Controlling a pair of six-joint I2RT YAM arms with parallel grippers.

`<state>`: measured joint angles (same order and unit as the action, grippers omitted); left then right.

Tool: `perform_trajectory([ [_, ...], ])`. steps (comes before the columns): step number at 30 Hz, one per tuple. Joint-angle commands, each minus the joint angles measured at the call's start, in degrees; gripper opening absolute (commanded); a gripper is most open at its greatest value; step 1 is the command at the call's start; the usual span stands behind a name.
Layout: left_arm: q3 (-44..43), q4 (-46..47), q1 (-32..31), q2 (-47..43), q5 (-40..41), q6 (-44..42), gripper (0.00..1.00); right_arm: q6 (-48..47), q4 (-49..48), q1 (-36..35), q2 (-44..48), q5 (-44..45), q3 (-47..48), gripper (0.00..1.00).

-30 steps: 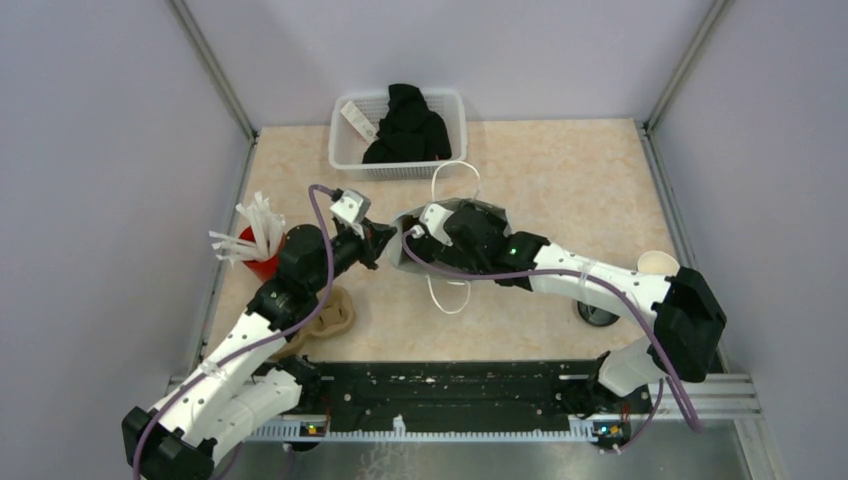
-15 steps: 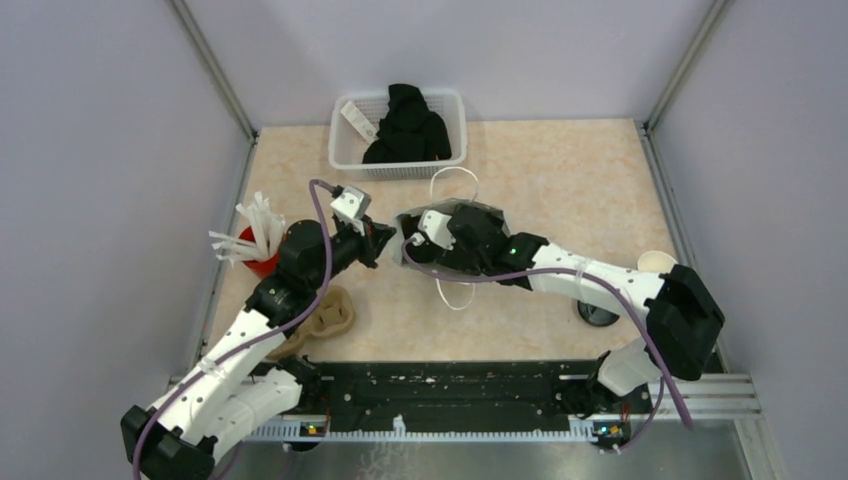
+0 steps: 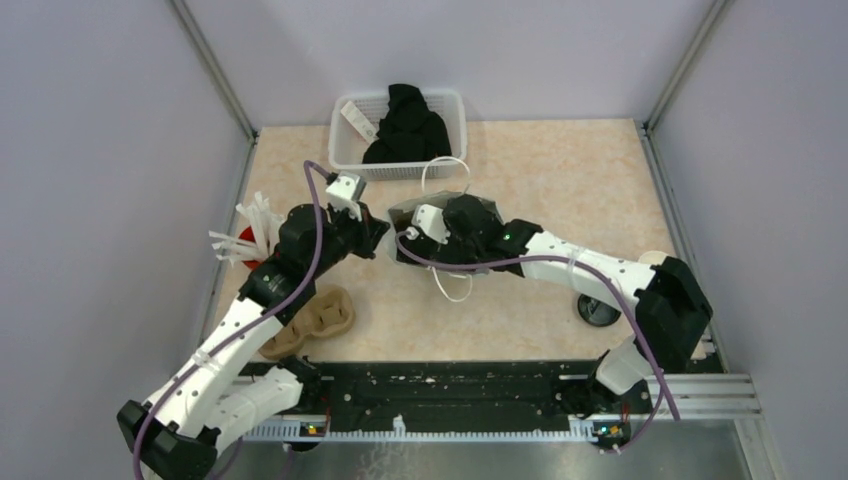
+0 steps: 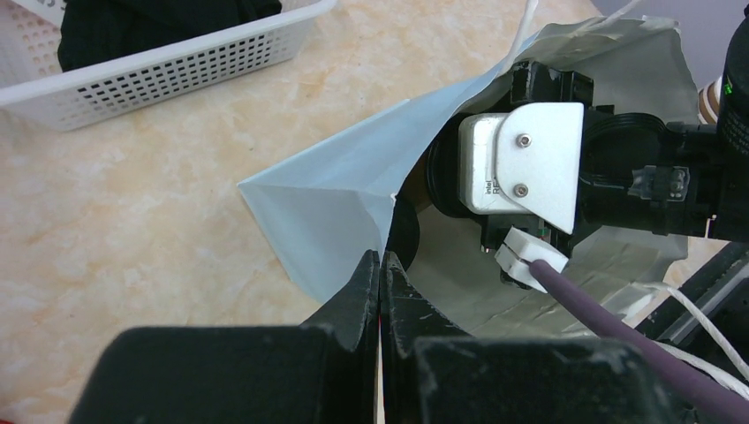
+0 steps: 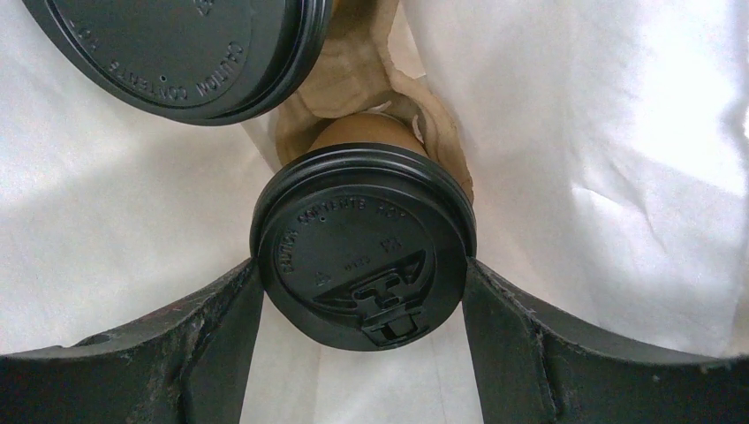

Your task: Pack the takeout coffee

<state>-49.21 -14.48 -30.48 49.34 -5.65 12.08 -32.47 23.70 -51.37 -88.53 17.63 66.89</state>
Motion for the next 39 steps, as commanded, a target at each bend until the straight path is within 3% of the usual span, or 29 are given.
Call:
perform_trajectory([
  [1, -5.44, -5.25, 0.1, 1.36, 1.65, 3.71, 0.0, 2.73, 8.87, 0.66, -2.63, -7.53, 4.04, 0.55],
  [16, -26.85, -29.54, 0.16, 13.26, 0.44, 10.06, 0.0, 5.94, 32.53, 0.57, -8.1, -24.01, 18.27, 0.56],
  [25, -28.82, -35.26, 0.16, 16.41, 4.43, 13.81, 0.0, 4.92, 31.68, 0.62, -10.5, -27.06, 16.8, 0.57],
  [39, -32.11, -39.03, 0.15, 16.46, 9.75, 14.36, 0.11, 5.05, 30.6, -1.62, -17.89, -24.93, 15.88, 0.56],
])
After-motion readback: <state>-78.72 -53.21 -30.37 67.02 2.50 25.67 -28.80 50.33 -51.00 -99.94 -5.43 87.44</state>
